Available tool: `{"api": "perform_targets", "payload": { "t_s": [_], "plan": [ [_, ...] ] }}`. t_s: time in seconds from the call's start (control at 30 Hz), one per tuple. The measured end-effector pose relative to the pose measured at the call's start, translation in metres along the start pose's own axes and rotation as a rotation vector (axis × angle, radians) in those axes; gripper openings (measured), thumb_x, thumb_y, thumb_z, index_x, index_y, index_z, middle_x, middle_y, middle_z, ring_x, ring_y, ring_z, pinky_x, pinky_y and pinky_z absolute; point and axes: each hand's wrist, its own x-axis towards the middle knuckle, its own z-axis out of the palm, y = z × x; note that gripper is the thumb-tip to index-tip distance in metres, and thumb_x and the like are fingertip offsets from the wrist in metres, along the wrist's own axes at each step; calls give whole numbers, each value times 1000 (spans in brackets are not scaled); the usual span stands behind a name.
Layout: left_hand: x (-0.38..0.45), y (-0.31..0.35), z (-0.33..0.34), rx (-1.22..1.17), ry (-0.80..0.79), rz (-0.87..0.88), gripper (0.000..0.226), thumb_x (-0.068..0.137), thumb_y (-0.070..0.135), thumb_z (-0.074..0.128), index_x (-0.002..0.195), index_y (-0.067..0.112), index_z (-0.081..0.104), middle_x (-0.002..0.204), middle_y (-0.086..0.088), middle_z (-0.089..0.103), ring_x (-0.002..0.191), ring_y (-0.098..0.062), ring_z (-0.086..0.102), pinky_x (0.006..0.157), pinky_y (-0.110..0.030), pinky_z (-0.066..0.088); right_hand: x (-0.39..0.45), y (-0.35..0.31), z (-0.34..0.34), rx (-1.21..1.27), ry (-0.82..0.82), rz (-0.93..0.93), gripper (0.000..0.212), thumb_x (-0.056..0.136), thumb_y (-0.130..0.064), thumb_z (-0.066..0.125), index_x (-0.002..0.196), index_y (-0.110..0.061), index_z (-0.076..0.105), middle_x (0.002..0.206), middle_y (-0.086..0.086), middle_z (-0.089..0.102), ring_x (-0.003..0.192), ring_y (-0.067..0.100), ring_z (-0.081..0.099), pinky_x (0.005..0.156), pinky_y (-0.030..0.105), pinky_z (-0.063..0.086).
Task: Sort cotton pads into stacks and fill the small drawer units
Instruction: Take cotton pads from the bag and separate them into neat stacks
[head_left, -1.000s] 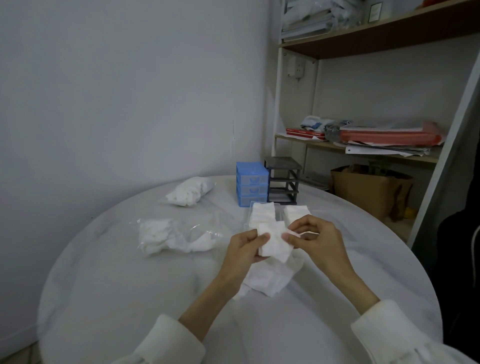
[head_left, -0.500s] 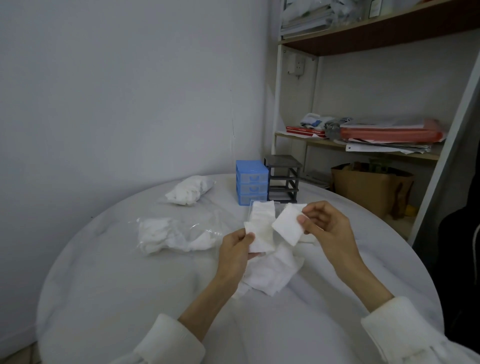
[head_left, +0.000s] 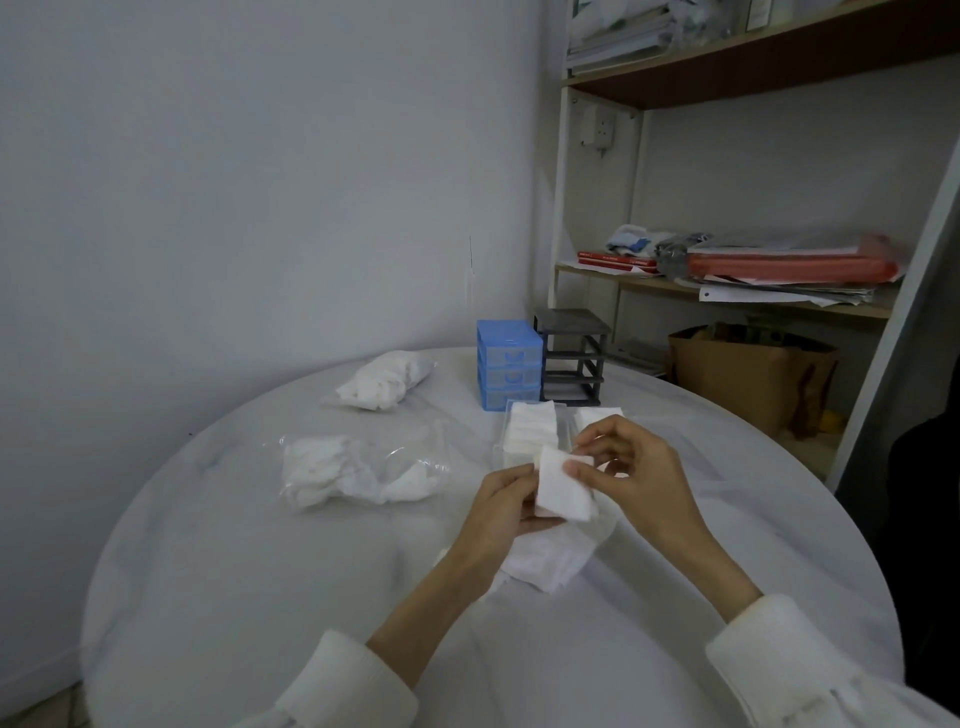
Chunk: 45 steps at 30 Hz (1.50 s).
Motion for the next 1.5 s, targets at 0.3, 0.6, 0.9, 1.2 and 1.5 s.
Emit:
{"api": "perform_targets", "payload": {
  "t_s": [0.3, 0.6, 0.9, 1.2, 1.5],
  "plan": [
    [2, -5, 0, 214, -46, 140, 22, 98, 13, 44, 92, 15, 66, 90, -4, 67, 86, -15, 62, 81, -35, 54, -4, 13, -9, -58, -210, 48, 24, 78, -16, 73, 96, -24, 58, 98, -12, 65, 88, 1, 61, 76, 16, 50],
    [25, 11, 8, 163, -5, 27, 26, 100, 28, 40, 101, 14, 62, 93, -2, 65, 85, -14, 63, 67, -17, 53, 6, 24, -18, -11, -105, 76, 9, 83, -3, 67, 83, -12, 63, 90, 1, 66, 69, 9, 65, 63, 18, 53],
    [55, 17, 20, 71, -4, -22, 36, 81, -1, 68, 115, -2, 55, 92, -10, 66, 74, -14, 66, 60, -18, 54, 22, 37, -29, 27, 10, 211, 24, 81, -18, 70, 98, -25, 56, 86, -5, 63, 78, 12, 62, 68, 23, 53],
    [91, 16, 34, 197, 124, 118, 29, 76, -5, 71, 97, 9, 56, 89, -7, 64, 75, -12, 62, 62, -12, 52, 57, 53, -31, 15, 247, 288, 17, 86, -9, 64, 93, -12, 49, 86, 4, 63, 80, 16, 62, 63, 16, 52],
    [84, -14, 27, 896, 117, 606, 28, 92, 1, 47, 114, 15, 56, 114, 5, 56, 107, -6, 51, 91, -6, 35, 61, 70, -33, -170, 261, 272, 5, 84, -7, 66, 89, -6, 63, 90, 5, 64, 83, 17, 59, 70, 18, 47]
  ]
}}
